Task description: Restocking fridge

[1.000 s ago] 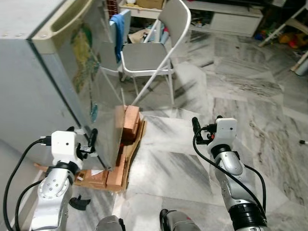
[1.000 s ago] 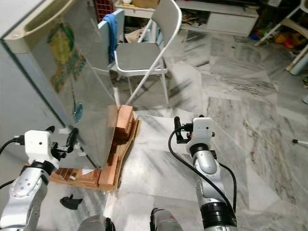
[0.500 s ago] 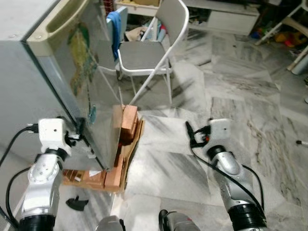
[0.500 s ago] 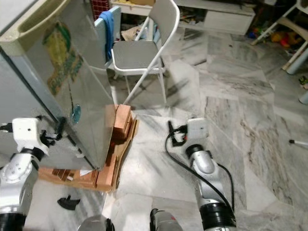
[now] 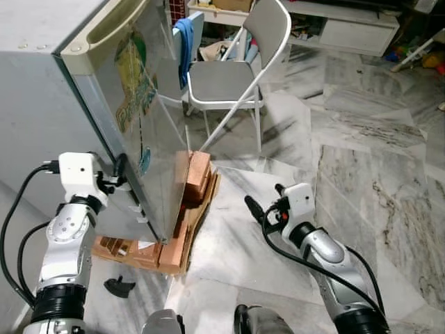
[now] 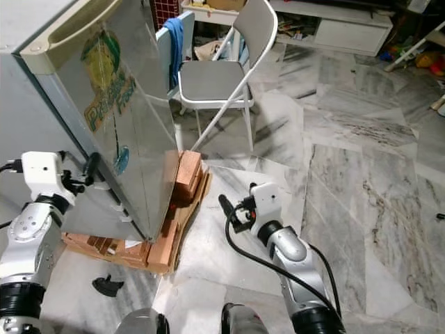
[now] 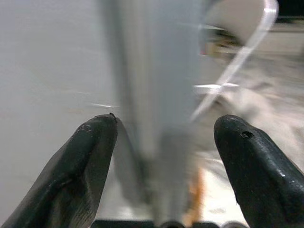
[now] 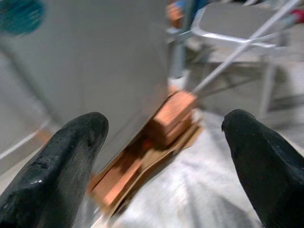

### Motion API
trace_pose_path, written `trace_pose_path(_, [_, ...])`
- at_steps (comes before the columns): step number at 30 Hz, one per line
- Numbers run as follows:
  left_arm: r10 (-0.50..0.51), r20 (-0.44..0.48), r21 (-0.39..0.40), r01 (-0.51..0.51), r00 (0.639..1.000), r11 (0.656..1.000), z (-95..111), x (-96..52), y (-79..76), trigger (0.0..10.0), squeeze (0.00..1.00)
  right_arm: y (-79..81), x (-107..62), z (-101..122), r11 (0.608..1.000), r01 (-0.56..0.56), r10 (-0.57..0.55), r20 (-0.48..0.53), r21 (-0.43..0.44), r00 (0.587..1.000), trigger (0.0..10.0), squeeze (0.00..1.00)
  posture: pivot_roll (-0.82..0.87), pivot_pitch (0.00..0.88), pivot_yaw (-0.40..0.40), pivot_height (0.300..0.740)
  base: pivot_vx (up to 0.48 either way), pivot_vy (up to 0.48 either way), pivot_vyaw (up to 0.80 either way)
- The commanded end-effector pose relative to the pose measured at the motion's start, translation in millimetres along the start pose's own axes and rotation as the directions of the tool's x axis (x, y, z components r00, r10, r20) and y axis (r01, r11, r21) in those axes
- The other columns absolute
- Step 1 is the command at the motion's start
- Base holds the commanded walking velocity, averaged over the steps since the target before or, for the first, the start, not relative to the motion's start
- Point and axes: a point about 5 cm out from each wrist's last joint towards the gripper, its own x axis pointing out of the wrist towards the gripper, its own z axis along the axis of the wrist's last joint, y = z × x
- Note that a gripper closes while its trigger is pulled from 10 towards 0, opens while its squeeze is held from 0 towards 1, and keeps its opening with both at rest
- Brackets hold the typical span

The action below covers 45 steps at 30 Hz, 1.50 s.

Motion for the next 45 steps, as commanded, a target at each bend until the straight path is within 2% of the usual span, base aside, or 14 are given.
trace_pose_path(1, [-0.051, -0.027, -0.012, 0.051, 0.998, 0.999, -3.5, -3.2, -4.6, 10.0, 0.00, 4.3, -0.5, -2.3, 0.999, -0.042, 0.042, -0.027, 0.013, 0.999, 10.0, 0.00, 0.09, 0.082, 0.000, 0.740, 0.000, 0.000, 0.00])
trace_pose_path(6, [-0.059, -0.019, -0.017, 0.058, 0.998, 0.998, -2.6, -2.1, -6.6, 10.0, 0.00, 5.6, 0.7, -3.3, 0.998, -0.065, 0.065, -0.041, 0.010, 0.997, 10.0, 0.00, 0.09, 0.080, -0.004, 0.740, 0.000, 0.000, 0.00])
trace_pose_path(11, [0.009, 0.004, 0.020, -0.009, 1.000, 1.000, 2.9, 9.0, 1.4, 10.0, 0.00, 11.3, 1.0, -4.6, 0.991, -0.131, 0.130, -0.077, -0.006, 0.989, 10.0, 0.00, 0.09, 0.074, -0.007, 0.740, 0.000, 0.000, 0.00])
trace_pose_path(18, [0.007, 0.018, 0.006, -0.007, 1.000, 1.000, 9.3, 22.6, 0.8, 10.0, 0.00, 15.8, -5.3, -7.9, 0.979, -0.202, 0.200, -0.113, -0.010, 0.973, 10.0, 0.00, 0.08, 0.069, -0.010, 0.740, 0.000, 0.000, 0.00])
trace_pose_path(29, [-0.003, 0.080, 0.018, 0.002, 0.997, 1.000, 26.7, 48.4, -10.6, 10.0, 0.00, 3.2, -17.3, -9.1, 0.994, -0.089, 0.082, -0.111, -0.063, 0.990, 10.0, 0.00, 0.08, 0.059, -0.018, 0.740, 0.000, 0.000, 0.00])
trace_pose_path(32, [-0.079, 0.135, 0.037, 0.075, 0.988, 0.997, 41.8, 59.6, -30.9, 10.0, 0.00, -11.1, -25.6, 9.4, 0.996, 0.082, -0.079, 0.082, -0.036, 0.993, 10.0, 0.00, 0.07, 0.055, -0.018, 0.740, 0.000, 0.000, 0.00])
trace_pose_path(34, [-0.094, 0.146, 0.039, 0.089, 0.985, 0.995, 44.8, 62.0, -35.4, 10.0, 0.00, -13.5, -27.7, 13.7, 0.994, 0.105, -0.100, 0.120, -0.039, 0.988, 10.0, 0.00, 0.07, 0.053, -0.017, 0.740, 0.000, 0.000, 0.00])
trace_pose_path(35, [-0.133, 0.173, 0.044, 0.128, 0.976, 0.991, 53.0, 69.4, -50.1, 10.0, 0.00, -15.1, -30.9, 22.2, 0.991, 0.121, -0.111, 0.175, -0.051, 0.978, 10.0, 0.00, 0.06, 0.045, -0.011, 0.740, 0.000, 0.000, 0.00])
trace_pose_path(39, [-0.169, 0.200, 0.038, 0.165, 0.965, 0.986, 62.3, 77.9, -66.4, 10.0, 0.00, -15.8, -31.6, 28.8, 0.989, 0.130, -0.114, 0.203, -0.068, 0.972, 10.0, 0.00, 0.07, 0.037, -0.010, 0.740, 0.000, 0.000, 0.00])
trace_pose_path(40, [-0.213, 0.218, 0.014, 0.215, 0.952, 0.976, 70.0, 82.4, -82.4, 10.0, 0.00, -16.0, -30.6, 29.1, 0.989, 0.127, -0.110, 0.202, -0.072, 0.973, 10.0, 0.00, 0.07, 0.034, -0.011, 0.740, 0.000, 0.000, 0.00])
trace_pose_path(42, [-0.213, 0.218, 0.014, 0.215, 0.952, 0.976, 70.0, 82.4, -82.4, 10.0, 0.00, -16.0, -30.6, 29.1, 0.989, 0.127, -0.110, 0.202, -0.072, 0.973, 10.0, 0.00, 0.07, 0.034, -0.011, 0.740, 0.000, 0.000, 0.00])
trace_pose_path(43, [-0.233, 0.225, 0.005, 0.238, 0.946, 0.971, 73.2, 83.8, -89.2, 10.0, 0.00, -16.3, -30.2, 29.0, 0.990, 0.125, -0.109, 0.201, -0.071, 0.974, 10.0, 0.00, 0.07, 0.033, -0.013, 0.740, 0.000, 0.000, 0.00])
trace_pose_path(44, [-0.335, 0.238, 0.010, 0.343, 0.912, 0.939, 79.5, 82.2, -113.9, 10.0, 0.00, -16.2, -29.8, 26.9, 0.991, 0.114, -0.099, 0.188, -0.073, 0.977, 10.0, 0.00, 0.07, 0.031, -0.016, 0.740, 0.000, 0.000, 0.00])
trace_pose_path(45, [-0.335, 0.238, 0.010, 0.343, 0.912, 0.939, 79.5, 82.2, -113.9, 10.0, 0.00, -16.2, -29.8, 26.9, 0.991, 0.114, -0.099, 0.188, -0.073, 0.977, 10.0, 0.00, 0.07, 0.031, -0.016, 0.740, 0.000, 0.000, 0.00])
